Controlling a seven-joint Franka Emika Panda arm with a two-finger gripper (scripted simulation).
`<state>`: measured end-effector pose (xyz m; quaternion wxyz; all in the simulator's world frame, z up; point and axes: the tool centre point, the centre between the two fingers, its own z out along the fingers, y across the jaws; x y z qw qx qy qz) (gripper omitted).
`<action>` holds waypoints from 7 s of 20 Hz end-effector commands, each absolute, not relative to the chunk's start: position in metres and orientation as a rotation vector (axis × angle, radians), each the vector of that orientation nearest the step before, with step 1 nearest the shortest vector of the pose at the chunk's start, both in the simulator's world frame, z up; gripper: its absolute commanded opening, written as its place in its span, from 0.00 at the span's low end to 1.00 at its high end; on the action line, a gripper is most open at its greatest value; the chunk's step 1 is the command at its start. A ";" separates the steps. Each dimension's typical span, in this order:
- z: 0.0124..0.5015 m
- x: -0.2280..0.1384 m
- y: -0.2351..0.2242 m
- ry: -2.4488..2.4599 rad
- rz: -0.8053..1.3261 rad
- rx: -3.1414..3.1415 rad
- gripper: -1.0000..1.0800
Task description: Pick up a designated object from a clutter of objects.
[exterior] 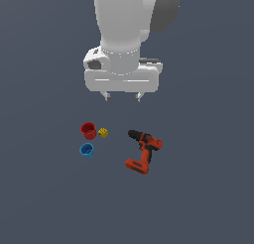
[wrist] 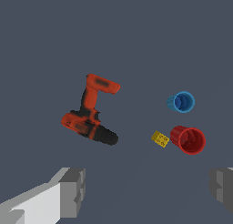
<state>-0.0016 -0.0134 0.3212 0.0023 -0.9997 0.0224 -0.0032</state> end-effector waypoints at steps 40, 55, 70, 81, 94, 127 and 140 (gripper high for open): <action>0.226 0.042 -0.099 -0.198 -0.026 -3.122 0.96; 0.117 0.056 -0.166 -0.549 -0.006 -3.090 0.96; 0.088 0.054 -0.182 -0.627 0.001 -3.078 0.96; 0.042 0.053 -0.182 -0.632 0.000 -3.077 0.96; 0.040 0.054 -0.182 -0.632 0.000 -3.077 0.00; 0.303 0.061 -0.218 -0.631 0.000 -3.078 0.00; 0.389 0.068 -0.231 -0.632 0.000 -3.077 0.00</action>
